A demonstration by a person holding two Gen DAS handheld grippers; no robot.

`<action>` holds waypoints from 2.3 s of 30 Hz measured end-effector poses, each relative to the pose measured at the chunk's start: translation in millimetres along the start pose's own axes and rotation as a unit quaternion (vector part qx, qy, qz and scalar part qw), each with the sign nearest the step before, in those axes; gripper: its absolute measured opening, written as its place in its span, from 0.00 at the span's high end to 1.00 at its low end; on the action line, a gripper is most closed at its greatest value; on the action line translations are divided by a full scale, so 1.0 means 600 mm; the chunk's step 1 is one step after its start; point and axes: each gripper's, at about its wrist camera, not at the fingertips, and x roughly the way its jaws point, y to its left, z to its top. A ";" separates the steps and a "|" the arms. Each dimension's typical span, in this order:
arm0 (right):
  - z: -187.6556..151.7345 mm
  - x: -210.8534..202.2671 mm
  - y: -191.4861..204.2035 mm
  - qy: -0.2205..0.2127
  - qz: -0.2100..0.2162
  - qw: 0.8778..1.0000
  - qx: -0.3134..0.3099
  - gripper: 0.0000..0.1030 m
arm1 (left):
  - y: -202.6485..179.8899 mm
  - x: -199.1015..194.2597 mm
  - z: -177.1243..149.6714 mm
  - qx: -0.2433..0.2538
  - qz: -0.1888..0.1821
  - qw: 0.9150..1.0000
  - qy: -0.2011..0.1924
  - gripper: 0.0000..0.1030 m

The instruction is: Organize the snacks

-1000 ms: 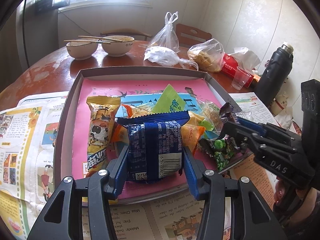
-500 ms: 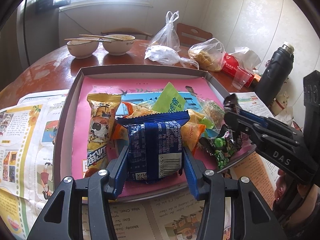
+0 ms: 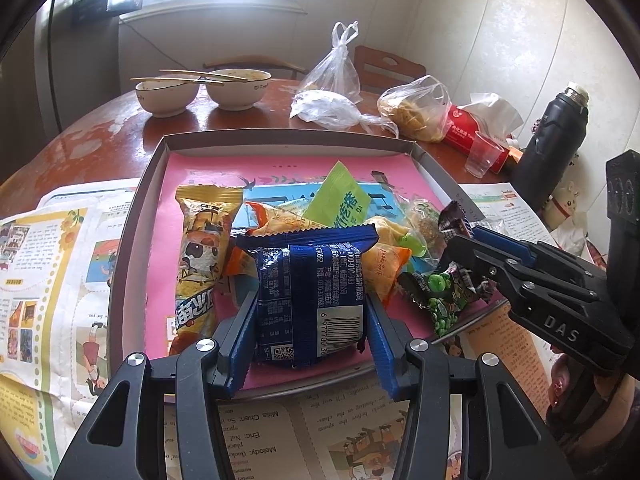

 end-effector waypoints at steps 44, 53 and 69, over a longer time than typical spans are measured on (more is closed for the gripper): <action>-0.010 -0.034 0.000 -0.007 -0.019 1.000 -0.011 0.52 | -0.013 -0.039 0.004 0.008 0.015 1.000 -0.021 0.37; -0.007 -0.056 0.003 -0.031 -0.033 0.999 -0.013 0.36 | -0.019 -0.059 0.003 0.006 0.020 0.999 -0.032 0.31; -0.007 -0.154 0.026 -0.105 -0.032 0.994 -0.008 0.13 | -0.042 -0.130 -0.010 0.016 0.050 0.996 -0.077 0.27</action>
